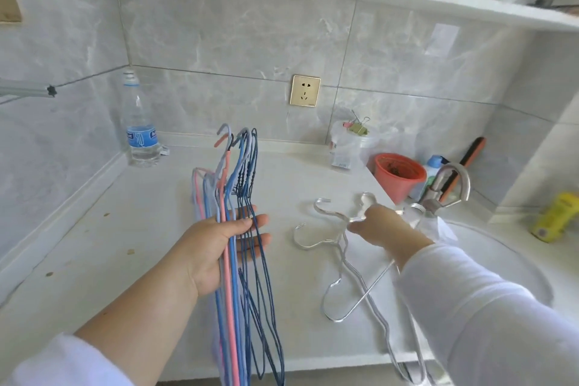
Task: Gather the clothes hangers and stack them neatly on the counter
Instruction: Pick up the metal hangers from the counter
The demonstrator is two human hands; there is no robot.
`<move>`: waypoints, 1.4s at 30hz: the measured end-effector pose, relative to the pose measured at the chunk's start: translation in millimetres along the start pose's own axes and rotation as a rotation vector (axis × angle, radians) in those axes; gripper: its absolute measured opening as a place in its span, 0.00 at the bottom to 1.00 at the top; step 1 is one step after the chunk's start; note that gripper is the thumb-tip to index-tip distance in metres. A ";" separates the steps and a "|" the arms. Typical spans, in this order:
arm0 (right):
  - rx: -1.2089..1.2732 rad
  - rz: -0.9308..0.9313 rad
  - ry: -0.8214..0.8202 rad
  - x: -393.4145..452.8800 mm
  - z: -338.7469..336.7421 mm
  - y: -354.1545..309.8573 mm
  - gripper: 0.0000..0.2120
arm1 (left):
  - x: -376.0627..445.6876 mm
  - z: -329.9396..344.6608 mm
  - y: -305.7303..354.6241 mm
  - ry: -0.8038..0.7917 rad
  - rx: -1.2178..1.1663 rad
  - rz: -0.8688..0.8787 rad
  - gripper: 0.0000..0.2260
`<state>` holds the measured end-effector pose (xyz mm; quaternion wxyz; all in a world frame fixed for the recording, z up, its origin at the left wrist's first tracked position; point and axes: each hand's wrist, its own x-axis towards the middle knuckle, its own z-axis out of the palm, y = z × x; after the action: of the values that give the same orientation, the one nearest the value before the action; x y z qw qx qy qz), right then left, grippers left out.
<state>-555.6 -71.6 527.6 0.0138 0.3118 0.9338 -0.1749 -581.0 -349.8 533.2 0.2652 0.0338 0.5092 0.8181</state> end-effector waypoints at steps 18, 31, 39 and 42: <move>0.048 0.051 0.090 -40.2 7.3 5.1 0.06 | 1.8 13.9 -6.4 0.001 0.068 -0.023 0.09; -0.052 0.054 -0.053 -68.3 36.0 28.7 0.03 | 2.2 25.4 -8.2 -0.025 0.053 -0.017 0.08; -0.089 0.060 -0.083 -66.9 39.8 14.9 0.06 | -2.3 13.5 -3.8 -0.022 0.055 -0.013 0.08; -0.026 0.005 -0.025 -64.7 30.7 -1.8 0.04 | -4.3 9.1 -1.8 -0.018 0.054 -0.014 0.09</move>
<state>-507.1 -120.6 508.1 0.0300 0.3116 0.9350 -0.1669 -573.7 -343.7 536.9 0.2743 0.0445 0.5288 0.8019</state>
